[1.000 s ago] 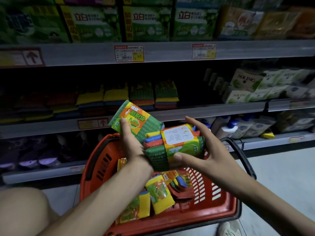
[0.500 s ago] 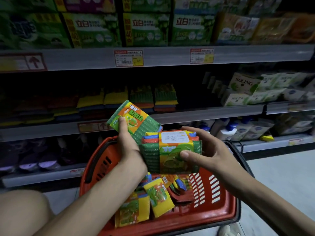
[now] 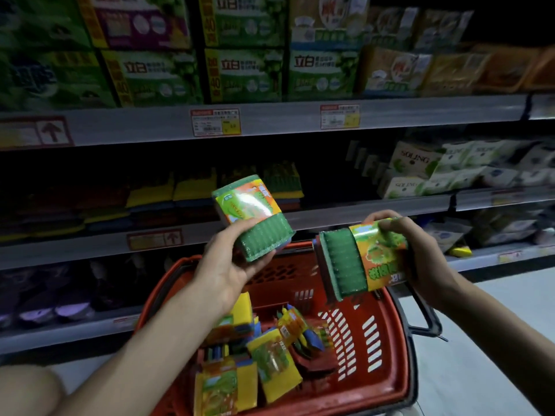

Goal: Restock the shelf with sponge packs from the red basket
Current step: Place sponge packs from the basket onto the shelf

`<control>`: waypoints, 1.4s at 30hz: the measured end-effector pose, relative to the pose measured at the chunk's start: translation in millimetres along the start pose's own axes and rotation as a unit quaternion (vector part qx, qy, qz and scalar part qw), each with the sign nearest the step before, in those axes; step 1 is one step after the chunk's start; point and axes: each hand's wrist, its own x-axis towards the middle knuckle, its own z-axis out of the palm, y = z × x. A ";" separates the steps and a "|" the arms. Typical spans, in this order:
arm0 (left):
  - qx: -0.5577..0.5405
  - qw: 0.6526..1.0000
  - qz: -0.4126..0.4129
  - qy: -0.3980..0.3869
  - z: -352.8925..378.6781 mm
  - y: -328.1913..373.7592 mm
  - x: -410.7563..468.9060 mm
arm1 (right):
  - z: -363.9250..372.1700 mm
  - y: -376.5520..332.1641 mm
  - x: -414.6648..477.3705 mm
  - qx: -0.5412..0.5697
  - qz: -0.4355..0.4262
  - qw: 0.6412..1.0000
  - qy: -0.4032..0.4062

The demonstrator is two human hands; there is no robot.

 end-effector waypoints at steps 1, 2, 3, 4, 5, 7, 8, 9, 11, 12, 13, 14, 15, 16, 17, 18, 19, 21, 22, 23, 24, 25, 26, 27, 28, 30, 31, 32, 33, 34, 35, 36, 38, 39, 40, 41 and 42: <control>0.007 1.000 -0.003 -0.007 1.8 -1.3 0.1 | -0.7 1.7 1.8 -0.020 0.005 1.000 -0.003; 0.019 1.000 -0.005 -0.016 2.7 -4.0 1.2 | -1.0 2.2 2.8 -0.049 0.011 0.999 -0.011; 0.037 0.999 -0.005 -0.023 3.0 -7.4 3.7 | -0.6 3.0 3.9 -0.077 0.012 0.997 -0.027; 0.058 0.998 -0.005 -0.024 3.7 -11.0 5.7 | 0.4 3.0 4.2 -0.095 0.013 0.995 -0.041; 0.084 0.996 0.000 -0.017 4.7 -14.5 8.5 | 1.2 2.9 4.6 -0.109 0.011 0.993 -0.053; 0.132 0.991 0.035 -0.010 8.4 -19.6 11.2 | 2.9 1.7 4.2 -0.148 -0.005 0.986 -0.070; 0.156 0.986 0.061 -0.014 11.3 -22.0 12.3 | 3.1 1.5 4.3 -0.169 -0.013 0.983 -0.076; 0.180 0.980 0.084 -0.016 14.9 -23.9 12.4 | 2.3 3.0 5.6 -0.181 -0.019 0.980 -0.084; 0.216 0.970 0.114 -0.013 21.9 -27.1 13.0 | 1.1 3.3 6.2 -0.175 -0.025 0.979 -0.098; 0.227 0.966 0.121 -0.007 26.0 -29.3 13.5 | 0.3 2.5 6.7 -0.170 -0.029 0.979 -0.107; 0.233 0.964 0.128 -0.002 30.3 -32.1 14.7 | -0.5 2.3 7.6 -0.170 -0.037 0.978 -0.119; 0.236 0.962 0.136 0.005 34.3 -35.0 15.9 | -1.0 1.6 7.9 -0.171 -0.044 0.976 -0.130; 0.235 0.962 0.141 0.011 38.3 -37.8 17.4 | -1.2 1.8 8.4 -0.169 -0.050 0.974 -0.139; 0.228 0.963 0.144 0.017 41.8 -40.5 19.4 | -1.6 1.9 8.5 -0.168 -0.053 0.974 -0.143; 0.220 0.964 0.146 0.021 45.1 -43.1 23.0 | -2.8 3.6 9.3 -0.173 -0.056 0.973 -0.143; 0.213 0.965 0.149 0.021 48.8 -45.4 25.7 | -4.0 5.0 9.7 -0.181 -0.057 0.972 -0.140; 0.211 0.965 0.153 0.018 52.7 -47.2 27.3 | -5.9 7.7 11.3 -0.186 -0.057 0.971 -0.138; 0.222 0.961 0.166 0.003 59.2 -50.1 33.0 | -9.9 12.3 15.3 -0.173 -0.063 0.974 -0.130; 0.238 0.956 0.172 -0.008 62.4 -51.8 36.7 | -12.3 13.9 17.9 -0.162 -0.069 0.976 -0.126; 0.257 0.951 0.174 -0.016 65.3 -53.6 40.9 | -14.8 16.2 21.3 -0.153 -0.076 0.978 -0.119; 0.277 0.944 0.175 -0.022 68.2 -55.0 45.4 | -17.1 18.3 24.4 -0.143 -0.081 0.980 -0.111; 0.292 0.941 0.171 -0.026 72.0 -55.9 48.9 | -19.1 20.4 27.3 -0.128 -0.084 0.982 -0.106; 0.300 0.940 0.162 -0.029 75.8 -57.7 53.5 | -20.8 22.1 30.0 -0.116 -0.086 0.984 -0.103; 0.298 0.942 0.152 -0.033 81.2 -58.9 56.3 | -23.1 24.3 33.1 -0.114 -0.089 0.985 -0.098; 0.298 0.942 0.147 -0.039 86.9 -60.6 59.0 | -25.1 26.1 36.0 -0.121 -0.092 0.984 -0.089; 0.296 0.941 0.159 -0.030 99.7 -64.8 62.7 | -28.7 28.5 43.3 -0.129 -0.100 0.984 -0.070; 0.290 0.942 0.169 -0.012 105.9 -67.5 65.3 | -30.4 29.3 47.2 -0.124 -0.103 0.985 -0.060; 0.282 0.943 0.176 0.011 110.7 -70.9 68.7 | -32.3 29.6 51.3 -0.116 -0.102 0.987 -0.052; 0.273 0.944 0.182 0.032 115.8 -73.7 71.4 | -34.3 30.0 55.9 -0.106 -0.099 0.988 -0.048; 0.266 0.944 0.187 0.053 120.3 -75.7 73.7 | -37.1 31.4 60.7 -0.094 -0.095 0.990 -0.048; 0.254 0.945 0.193 0.073 123.9 -76.7 76.5 | -38.8 31.3 65.2 -0.088 -0.092 0.991 -0.049; 0.244 0.946 0.196 0.087 127.7 -76.9 79.1 | -40.6 31.0 69.6 -0.089 -0.090 0.991 -0.046; 0.239 0.944 0.204 0.097 135.9 -76.4 81.8 | -43.6 29.2 77.0 -0.109 -0.091 0.989 -0.038; 0.241 0.943 0.208 0.098 139.7 -75.8 81.6 | -45.4 28.9 80.9 -0.118 -0.093 0.988 -0.039; 0.247 0.941 0.211 0.099 142.7 -75.9 82.2 | -47.3 29.3 84.7 -0.125 -0.096 0.987 -0.042; 0.254 0.938 0.213 0.100 145.1 -76.2 83.3 | -48.1 28.4 87.4 -0.133 -0.098 0.985 -0.046; 0.265 0.935 0.214 0.100 146.6 -76.9 84.7 | -49.5 28.6 90.7 -0.141 -0.095 0.984 -0.047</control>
